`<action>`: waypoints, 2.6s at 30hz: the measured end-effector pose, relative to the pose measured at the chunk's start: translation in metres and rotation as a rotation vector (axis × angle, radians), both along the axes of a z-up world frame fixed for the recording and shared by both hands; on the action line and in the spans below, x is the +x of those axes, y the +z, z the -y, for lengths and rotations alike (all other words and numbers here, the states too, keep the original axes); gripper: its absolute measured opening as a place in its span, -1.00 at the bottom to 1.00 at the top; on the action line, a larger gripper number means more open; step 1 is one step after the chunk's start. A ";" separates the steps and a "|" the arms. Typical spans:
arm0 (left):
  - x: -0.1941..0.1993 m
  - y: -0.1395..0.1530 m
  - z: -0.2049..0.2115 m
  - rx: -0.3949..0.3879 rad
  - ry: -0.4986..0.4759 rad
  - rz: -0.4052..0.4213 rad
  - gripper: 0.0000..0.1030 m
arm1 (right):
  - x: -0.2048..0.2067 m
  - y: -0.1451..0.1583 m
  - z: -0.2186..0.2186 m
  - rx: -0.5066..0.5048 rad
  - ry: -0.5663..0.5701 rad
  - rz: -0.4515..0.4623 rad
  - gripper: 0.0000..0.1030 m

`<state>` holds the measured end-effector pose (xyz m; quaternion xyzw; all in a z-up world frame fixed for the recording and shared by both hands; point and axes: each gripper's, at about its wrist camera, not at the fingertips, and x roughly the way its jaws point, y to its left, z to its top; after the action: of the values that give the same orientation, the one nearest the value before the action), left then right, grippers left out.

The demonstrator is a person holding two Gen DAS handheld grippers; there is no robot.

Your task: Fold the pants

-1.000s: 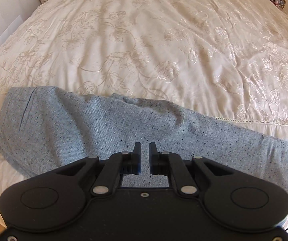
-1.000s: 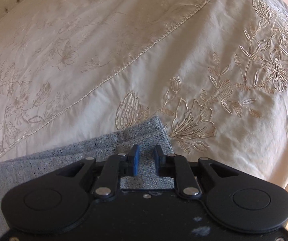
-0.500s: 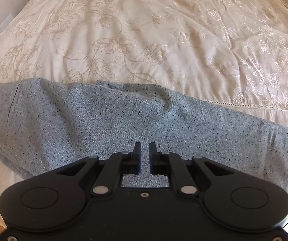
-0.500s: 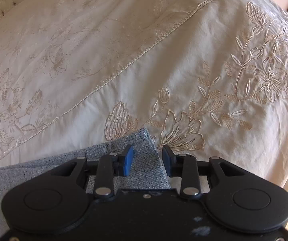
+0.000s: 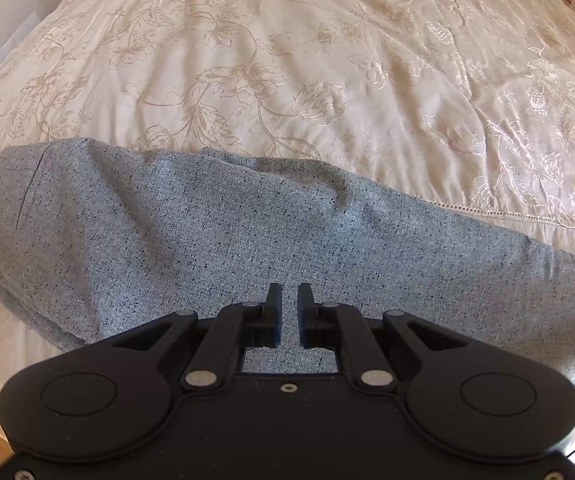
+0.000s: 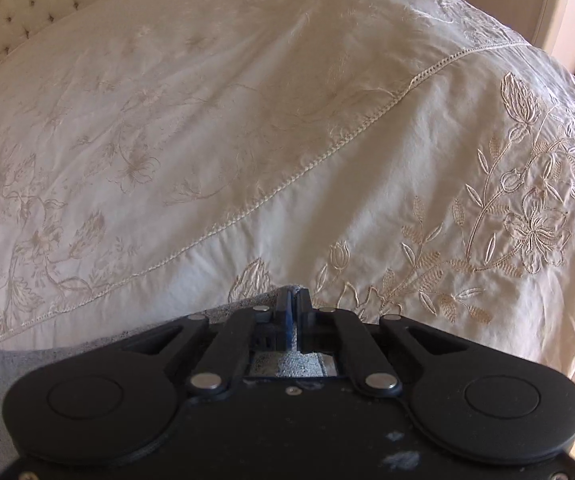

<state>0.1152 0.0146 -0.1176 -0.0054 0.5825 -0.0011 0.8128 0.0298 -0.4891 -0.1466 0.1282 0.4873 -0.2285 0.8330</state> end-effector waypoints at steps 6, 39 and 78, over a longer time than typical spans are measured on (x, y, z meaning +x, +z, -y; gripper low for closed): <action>-0.006 0.001 -0.003 0.006 0.011 0.006 -0.74 | -0.002 -0.004 -0.001 -0.042 -0.047 -0.039 -0.68; -0.046 0.001 -0.127 0.062 0.296 0.027 -0.66 | -0.037 0.031 -0.182 0.250 0.243 0.054 -0.67; -0.006 -0.037 -0.367 -0.226 0.366 -0.023 -0.13 | 0.044 0.036 -0.600 0.303 0.840 -0.113 -0.50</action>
<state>0.1093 0.3818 -0.1545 -0.2022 0.5773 0.0811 0.7869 0.0738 0.1106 -0.1107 0.0272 0.5697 0.1969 0.7975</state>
